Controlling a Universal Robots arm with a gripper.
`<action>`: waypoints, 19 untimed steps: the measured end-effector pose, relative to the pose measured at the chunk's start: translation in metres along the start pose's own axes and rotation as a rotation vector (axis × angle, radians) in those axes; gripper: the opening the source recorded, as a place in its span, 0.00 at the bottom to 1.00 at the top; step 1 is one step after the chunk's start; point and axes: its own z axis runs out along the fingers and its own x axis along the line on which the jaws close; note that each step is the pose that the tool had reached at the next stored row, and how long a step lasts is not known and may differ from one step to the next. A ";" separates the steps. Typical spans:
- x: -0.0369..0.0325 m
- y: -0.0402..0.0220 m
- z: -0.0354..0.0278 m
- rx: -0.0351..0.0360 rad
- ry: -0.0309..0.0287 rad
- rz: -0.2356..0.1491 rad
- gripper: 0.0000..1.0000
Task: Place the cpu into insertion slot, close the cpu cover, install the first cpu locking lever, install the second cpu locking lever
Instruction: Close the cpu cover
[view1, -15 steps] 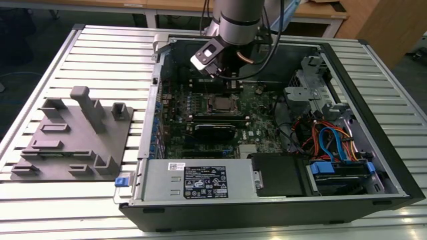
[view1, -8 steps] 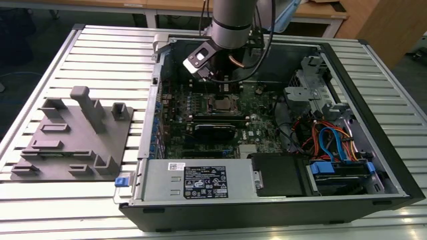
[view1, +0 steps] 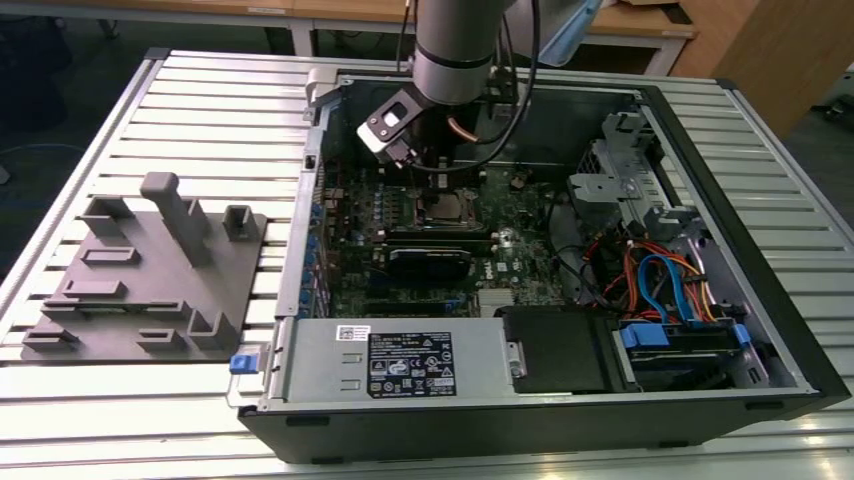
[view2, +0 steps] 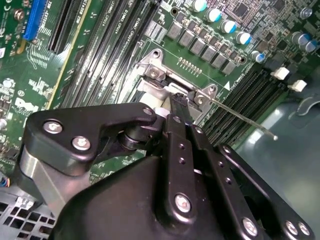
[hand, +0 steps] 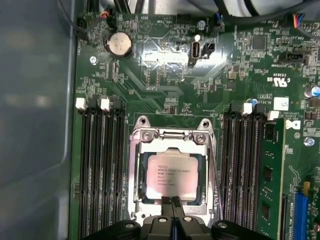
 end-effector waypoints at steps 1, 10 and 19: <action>0.0000 -0.0001 0.0012 0.0015 0.0000 0.000 0.10; -0.0001 0.0000 0.0087 0.0078 -0.0002 0.000 0.10; -0.0001 -0.0007 0.0109 0.0086 -0.0002 0.000 0.10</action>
